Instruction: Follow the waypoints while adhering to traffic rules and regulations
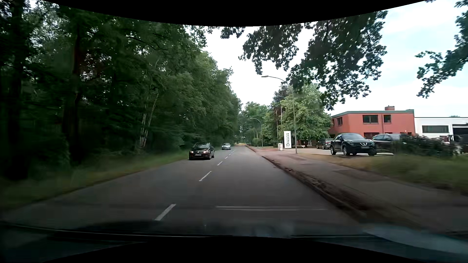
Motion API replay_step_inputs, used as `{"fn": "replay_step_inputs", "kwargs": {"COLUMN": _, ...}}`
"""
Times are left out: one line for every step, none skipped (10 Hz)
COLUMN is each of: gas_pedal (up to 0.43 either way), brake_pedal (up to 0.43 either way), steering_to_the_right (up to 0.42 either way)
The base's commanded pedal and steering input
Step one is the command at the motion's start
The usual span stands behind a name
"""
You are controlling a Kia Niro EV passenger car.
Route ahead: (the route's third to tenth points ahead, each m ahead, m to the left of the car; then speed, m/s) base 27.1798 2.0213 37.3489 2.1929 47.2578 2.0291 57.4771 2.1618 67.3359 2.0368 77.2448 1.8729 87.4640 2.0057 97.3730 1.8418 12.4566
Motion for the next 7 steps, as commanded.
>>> {"fn": "replay_step_inputs", "kwargs": {"gas_pedal": 0.189, "brake_pedal": 0.0, "steering_to_the_right": -0.005}}
{"fn": "replay_step_inputs", "kwargs": {"gas_pedal": 0.189, "brake_pedal": 0.0, "steering_to_the_right": -0.005}}
{"fn": "replay_step_inputs", "kwargs": {"gas_pedal": 0.189, "brake_pedal": 0.0, "steering_to_the_right": -0.004}}
{"fn": "replay_step_inputs", "kwargs": {"gas_pedal": 0.189, "brake_pedal": 0.0, "steering_to_the_right": -0.005}}
{"fn": "replay_step_inputs", "kwargs": {"gas_pedal": 0.189, "brake_pedal": 0.0, "steering_to_the_right": -0.004}}
{"fn": "replay_step_inputs", "kwargs": {"gas_pedal": 0.189, "brake_pedal": 0.0, "steering_to_the_right": -0.004}}
{"fn": "replay_step_inputs", "kwargs": {"gas_pedal": 0.189, "brake_pedal": 0.0, "steering_to_the_right": -0.005}}
